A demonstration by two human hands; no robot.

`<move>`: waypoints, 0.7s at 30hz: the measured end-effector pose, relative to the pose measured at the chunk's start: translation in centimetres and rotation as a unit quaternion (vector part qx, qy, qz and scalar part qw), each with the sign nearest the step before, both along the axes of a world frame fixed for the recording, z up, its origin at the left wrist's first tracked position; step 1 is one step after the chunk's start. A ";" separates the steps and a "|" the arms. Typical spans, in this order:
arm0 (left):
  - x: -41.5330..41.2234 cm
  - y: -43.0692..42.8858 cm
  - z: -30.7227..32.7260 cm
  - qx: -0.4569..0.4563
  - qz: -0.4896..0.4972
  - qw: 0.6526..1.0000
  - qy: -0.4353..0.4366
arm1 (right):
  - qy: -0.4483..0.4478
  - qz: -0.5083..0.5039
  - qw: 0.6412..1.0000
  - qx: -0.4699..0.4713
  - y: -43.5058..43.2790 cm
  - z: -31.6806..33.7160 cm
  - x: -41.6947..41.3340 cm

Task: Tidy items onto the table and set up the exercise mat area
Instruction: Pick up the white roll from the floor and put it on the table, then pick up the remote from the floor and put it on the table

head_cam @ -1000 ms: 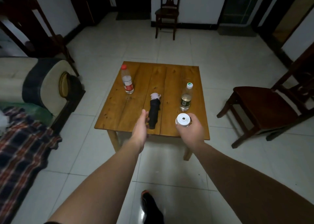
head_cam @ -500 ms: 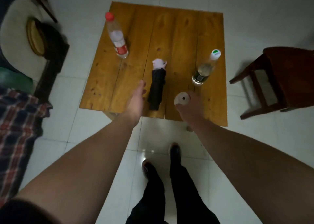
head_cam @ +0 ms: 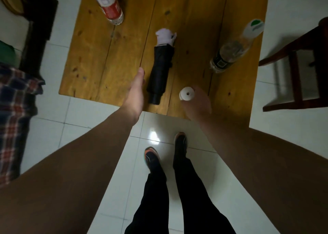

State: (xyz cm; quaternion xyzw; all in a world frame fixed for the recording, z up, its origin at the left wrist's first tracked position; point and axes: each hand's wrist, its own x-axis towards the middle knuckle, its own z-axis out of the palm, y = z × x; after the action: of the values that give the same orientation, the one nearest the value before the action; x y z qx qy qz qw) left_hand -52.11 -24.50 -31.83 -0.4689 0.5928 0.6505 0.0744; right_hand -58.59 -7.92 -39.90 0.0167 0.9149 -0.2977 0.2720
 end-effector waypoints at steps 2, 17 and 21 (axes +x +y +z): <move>-0.3 0.0 -0.1 0.004 0.013 1.000 -0.008 | -0.004 0.002 1.000 -0.007 0.1 -0.1 -0.2; 3.7 -4.0 7.8 -0.020 0.102 0.993 0.060 | 0.151 0.107 0.982 -0.034 -2.7 9.2 3.9; 6.6 -4.8 9.3 -0.033 0.171 0.981 0.086 | 0.203 0.252 0.934 -0.154 -8.6 12.9 4.2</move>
State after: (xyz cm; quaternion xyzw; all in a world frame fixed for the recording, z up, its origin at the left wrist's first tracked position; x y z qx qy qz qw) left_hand -45.48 -29.27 -22.50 -0.5079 0.5289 0.6719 -0.1044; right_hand -54.38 -16.50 -27.02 -0.3169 0.8679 -0.3537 0.1456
